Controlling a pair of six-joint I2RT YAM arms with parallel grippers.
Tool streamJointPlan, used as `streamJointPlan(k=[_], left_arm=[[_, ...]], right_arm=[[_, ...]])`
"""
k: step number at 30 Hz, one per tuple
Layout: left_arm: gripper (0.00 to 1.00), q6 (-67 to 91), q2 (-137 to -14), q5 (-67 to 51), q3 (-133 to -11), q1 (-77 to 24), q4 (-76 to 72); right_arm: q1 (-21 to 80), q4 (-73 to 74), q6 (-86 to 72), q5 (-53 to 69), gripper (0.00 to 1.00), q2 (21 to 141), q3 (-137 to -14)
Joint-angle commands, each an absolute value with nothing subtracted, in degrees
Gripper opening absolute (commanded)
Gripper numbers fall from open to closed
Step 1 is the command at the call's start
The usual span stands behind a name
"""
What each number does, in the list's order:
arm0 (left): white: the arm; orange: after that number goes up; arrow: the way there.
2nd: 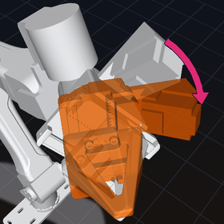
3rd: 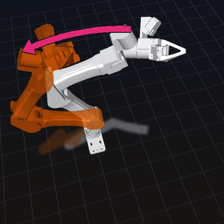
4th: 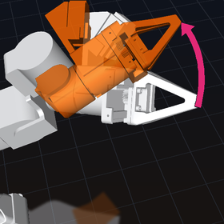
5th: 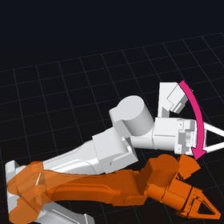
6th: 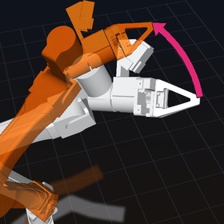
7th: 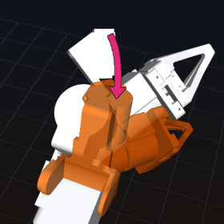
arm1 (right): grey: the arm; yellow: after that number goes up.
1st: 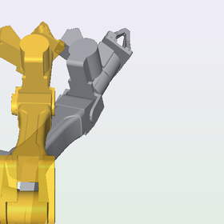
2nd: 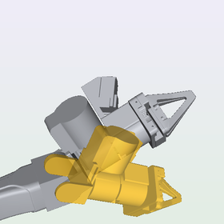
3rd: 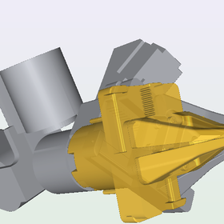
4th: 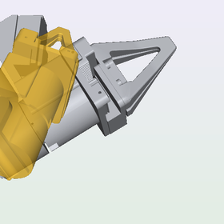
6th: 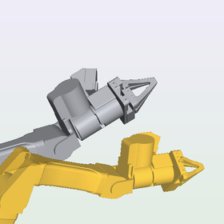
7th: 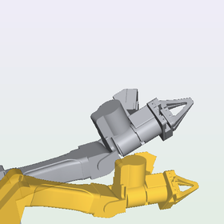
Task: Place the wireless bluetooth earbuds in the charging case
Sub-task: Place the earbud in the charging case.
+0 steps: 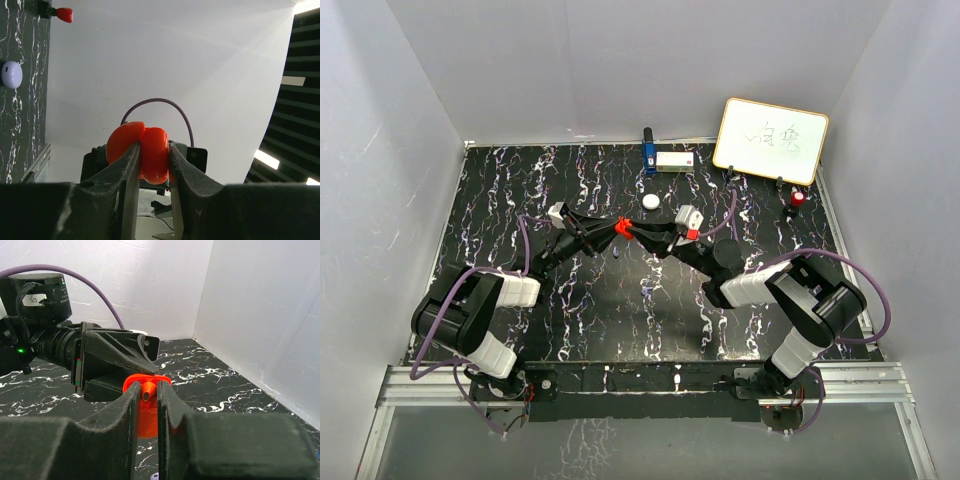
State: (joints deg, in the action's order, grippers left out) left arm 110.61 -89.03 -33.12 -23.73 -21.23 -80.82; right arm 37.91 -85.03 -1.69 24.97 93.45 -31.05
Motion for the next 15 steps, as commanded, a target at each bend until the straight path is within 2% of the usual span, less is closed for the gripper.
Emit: streamJointPlan(k=[1,3,8,15], left_arm=[[0.00,112.2,-85.7,-33.5,-26.1,-21.6,-91.6],[0.00,112.1,-85.6,-33.5,-26.1,-21.6,-91.7],[0.00,112.1,-85.7,-33.5,-26.2,-21.7,-91.4],[0.00,111.9,-86.2,-33.3,-26.1,-21.6,-91.8]], right_arm=[[37.5,-104.2,-2.0,23.6,0.15,92.1,-30.4],[37.5,-104.2,-2.2,23.6,0.19,92.0,-30.3],[37.6,-104.2,-2.4,23.5,0.37,91.7,-30.5],[37.5,-104.2,-2.8,23.3,0.45,90.6,-30.8]])
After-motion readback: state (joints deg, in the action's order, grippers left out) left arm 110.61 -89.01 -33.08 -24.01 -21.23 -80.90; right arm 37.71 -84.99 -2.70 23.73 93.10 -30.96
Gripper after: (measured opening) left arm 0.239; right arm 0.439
